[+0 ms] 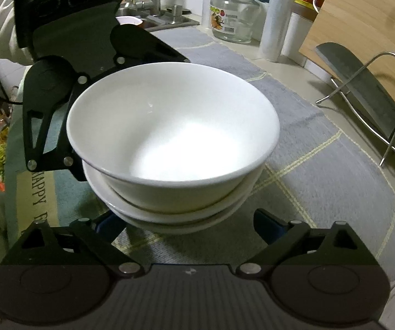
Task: Organize plates and bowls
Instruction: 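Lift the bowl stack with both tools and carry it over the floral plates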
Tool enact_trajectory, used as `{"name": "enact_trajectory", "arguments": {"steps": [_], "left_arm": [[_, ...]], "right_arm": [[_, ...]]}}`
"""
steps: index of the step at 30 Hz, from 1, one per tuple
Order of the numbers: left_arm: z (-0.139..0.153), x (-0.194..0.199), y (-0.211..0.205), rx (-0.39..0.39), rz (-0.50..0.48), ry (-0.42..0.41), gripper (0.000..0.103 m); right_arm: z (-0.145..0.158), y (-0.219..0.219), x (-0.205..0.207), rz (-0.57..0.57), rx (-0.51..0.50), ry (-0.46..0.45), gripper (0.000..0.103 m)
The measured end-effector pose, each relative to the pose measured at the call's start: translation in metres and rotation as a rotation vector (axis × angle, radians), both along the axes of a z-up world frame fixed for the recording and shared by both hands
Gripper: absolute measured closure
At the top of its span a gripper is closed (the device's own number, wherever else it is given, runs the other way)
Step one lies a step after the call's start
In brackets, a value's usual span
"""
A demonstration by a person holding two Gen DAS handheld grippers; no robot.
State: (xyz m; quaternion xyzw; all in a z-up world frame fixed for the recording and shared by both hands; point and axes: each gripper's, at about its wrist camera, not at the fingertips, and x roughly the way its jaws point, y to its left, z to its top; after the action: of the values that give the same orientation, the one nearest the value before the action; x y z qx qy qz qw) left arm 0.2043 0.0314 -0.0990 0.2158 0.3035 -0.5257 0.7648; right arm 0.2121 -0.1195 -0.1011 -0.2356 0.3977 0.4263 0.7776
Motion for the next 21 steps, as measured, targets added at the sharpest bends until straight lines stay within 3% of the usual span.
{"name": "enact_trajectory", "arguments": {"steps": [14,21], "left_arm": [[0.0034,0.0078,-0.0006,-0.013,-0.083,0.041,0.014],[0.0054,0.0092,-0.0001,-0.01,-0.102,0.051,0.016]], "right_arm": [[0.0069,0.0048,-0.0013,0.045,-0.008,0.029,0.021],[0.0082,0.0079,0.0007,0.053,-0.019,0.031,0.022]]}}
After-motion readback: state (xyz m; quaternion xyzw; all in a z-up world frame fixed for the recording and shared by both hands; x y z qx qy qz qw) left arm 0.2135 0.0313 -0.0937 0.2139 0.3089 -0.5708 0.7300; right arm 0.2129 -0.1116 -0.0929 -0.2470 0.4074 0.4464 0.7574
